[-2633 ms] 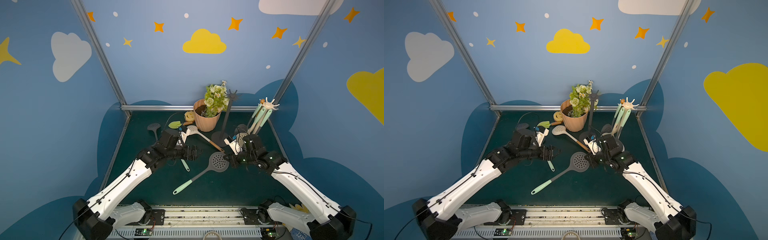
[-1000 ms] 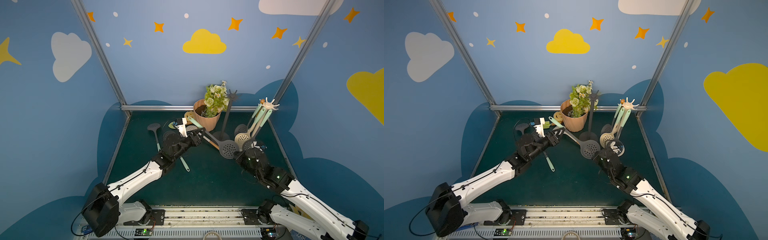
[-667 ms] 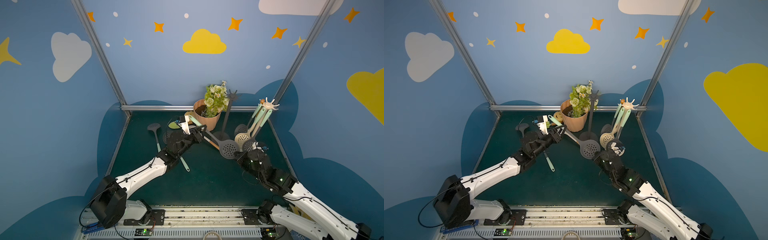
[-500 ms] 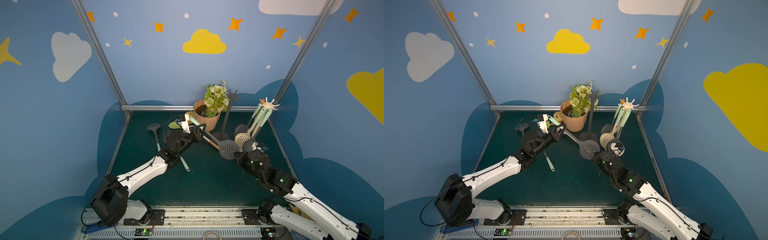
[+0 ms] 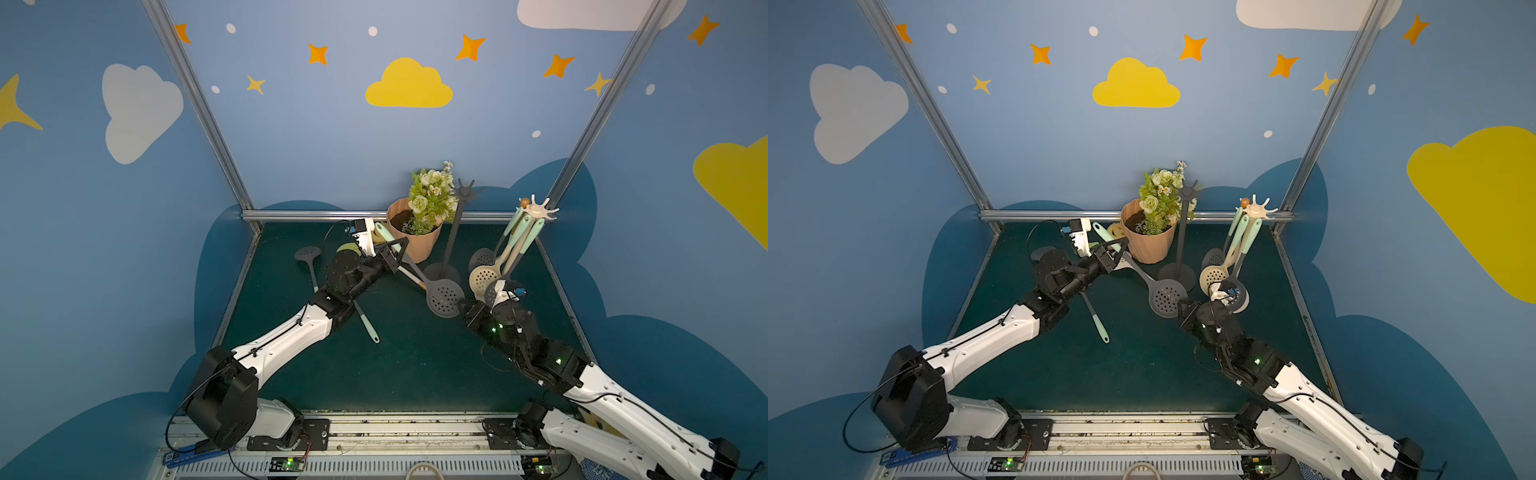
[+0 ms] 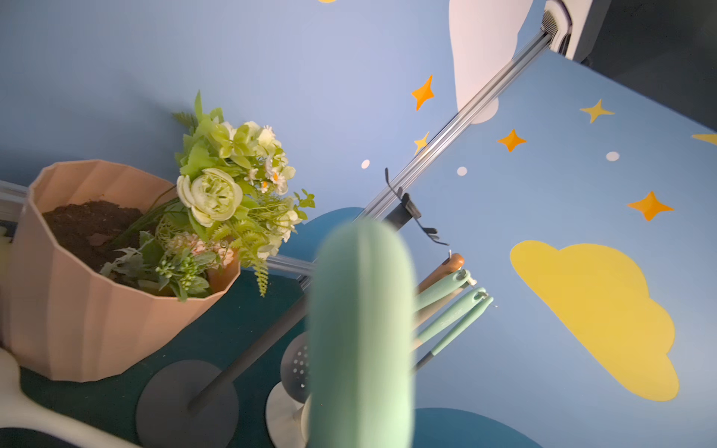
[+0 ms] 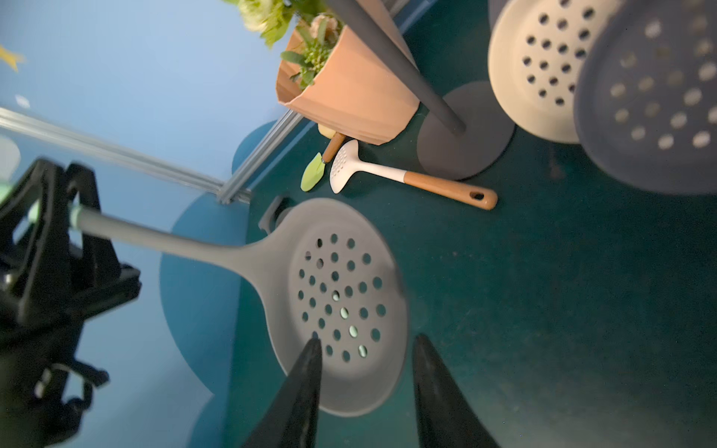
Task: Hang the skimmer on the kitchen utensil rack
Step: Pick up the skimmer from the center of the board.
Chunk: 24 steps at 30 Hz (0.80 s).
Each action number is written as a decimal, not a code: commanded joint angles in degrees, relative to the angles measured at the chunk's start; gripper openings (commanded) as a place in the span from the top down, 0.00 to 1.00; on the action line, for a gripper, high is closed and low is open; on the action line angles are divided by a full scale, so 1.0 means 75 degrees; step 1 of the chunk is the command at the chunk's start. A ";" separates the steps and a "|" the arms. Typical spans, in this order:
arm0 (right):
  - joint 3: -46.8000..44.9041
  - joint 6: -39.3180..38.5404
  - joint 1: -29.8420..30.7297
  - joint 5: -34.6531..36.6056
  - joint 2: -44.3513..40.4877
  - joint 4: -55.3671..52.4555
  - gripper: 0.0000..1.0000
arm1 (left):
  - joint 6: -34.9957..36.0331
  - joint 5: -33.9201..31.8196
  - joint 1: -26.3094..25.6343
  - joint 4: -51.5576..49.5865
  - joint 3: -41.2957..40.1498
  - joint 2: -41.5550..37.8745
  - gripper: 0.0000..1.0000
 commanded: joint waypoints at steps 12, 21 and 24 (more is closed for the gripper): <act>0.0647 -0.6975 0.0672 -0.1622 0.0860 0.1504 0.44 | 0.0582 0.2142 0.0291 -0.1221 0.0553 -0.0335 0.96; 0.1205 -0.7704 0.0545 -0.2512 0.1532 0.1828 0.45 | 0.0914 0.3246 0.0017 -0.1513 0.0666 -0.0280 0.96; 0.1306 -0.7708 0.0529 -0.2482 0.1823 0.1934 0.45 | 0.0917 0.3279 -0.0138 -0.1525 0.0722 -0.0202 0.97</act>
